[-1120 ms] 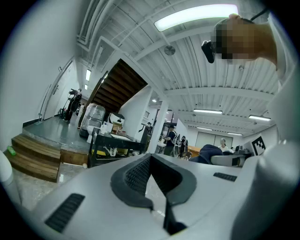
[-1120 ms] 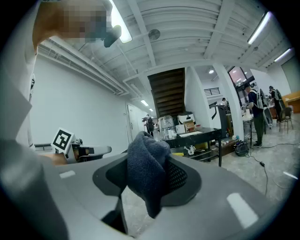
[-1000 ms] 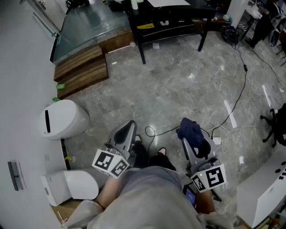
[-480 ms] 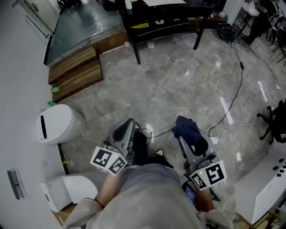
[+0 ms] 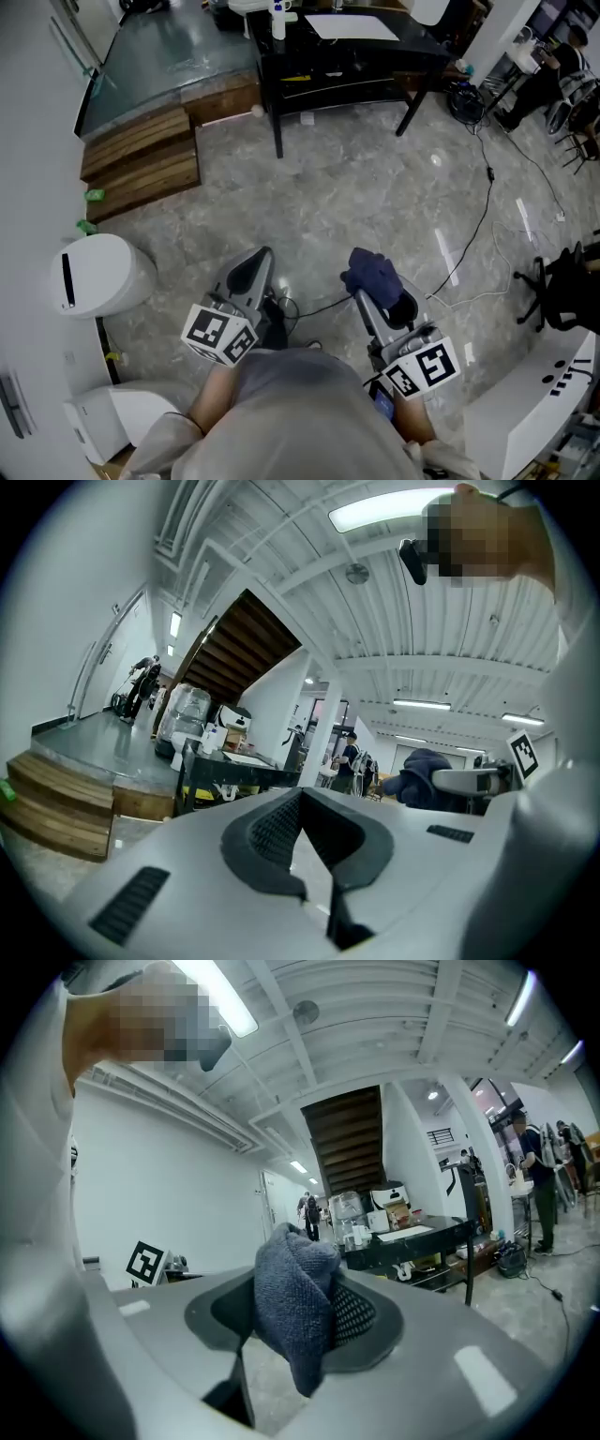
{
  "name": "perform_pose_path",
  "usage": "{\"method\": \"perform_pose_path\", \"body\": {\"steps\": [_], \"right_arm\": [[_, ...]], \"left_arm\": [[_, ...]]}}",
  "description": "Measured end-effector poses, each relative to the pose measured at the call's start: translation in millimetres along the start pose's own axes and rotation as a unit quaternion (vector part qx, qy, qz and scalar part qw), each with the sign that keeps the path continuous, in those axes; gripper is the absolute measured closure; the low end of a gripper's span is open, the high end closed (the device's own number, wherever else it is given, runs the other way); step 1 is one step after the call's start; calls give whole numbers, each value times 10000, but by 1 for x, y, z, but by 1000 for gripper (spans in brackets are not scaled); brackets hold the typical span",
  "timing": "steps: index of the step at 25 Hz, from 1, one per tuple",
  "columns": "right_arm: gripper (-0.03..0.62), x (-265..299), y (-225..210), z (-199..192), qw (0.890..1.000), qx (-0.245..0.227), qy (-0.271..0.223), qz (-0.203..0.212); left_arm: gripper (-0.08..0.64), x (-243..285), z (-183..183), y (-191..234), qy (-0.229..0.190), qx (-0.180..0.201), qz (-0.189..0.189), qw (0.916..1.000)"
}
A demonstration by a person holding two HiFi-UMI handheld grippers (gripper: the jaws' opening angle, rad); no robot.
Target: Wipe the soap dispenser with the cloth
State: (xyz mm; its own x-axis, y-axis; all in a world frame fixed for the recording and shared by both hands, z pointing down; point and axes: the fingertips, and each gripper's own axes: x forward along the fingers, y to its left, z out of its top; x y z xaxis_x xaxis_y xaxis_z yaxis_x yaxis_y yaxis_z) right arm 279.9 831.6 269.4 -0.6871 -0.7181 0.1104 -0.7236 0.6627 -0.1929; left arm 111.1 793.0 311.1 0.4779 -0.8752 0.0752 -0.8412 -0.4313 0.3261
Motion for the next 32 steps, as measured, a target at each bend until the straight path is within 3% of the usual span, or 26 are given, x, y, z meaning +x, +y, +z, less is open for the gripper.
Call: {"method": "perform_pose_path", "body": {"steps": [13, 23, 32], "right_arm": [[420, 164, 16, 37, 9990, -345, -27, 281], [419, 237, 22, 48, 9981, -493, 13, 359], [417, 300, -15, 59, 9978, -503, -96, 423]], "left_arm": [[554, 40, 77, 120, -213, 105, -81, 9997], [554, 59, 95, 180, -200, 125, -95, 9997], [554, 117, 99, 211, -114, 195, -293, 9993]]}}
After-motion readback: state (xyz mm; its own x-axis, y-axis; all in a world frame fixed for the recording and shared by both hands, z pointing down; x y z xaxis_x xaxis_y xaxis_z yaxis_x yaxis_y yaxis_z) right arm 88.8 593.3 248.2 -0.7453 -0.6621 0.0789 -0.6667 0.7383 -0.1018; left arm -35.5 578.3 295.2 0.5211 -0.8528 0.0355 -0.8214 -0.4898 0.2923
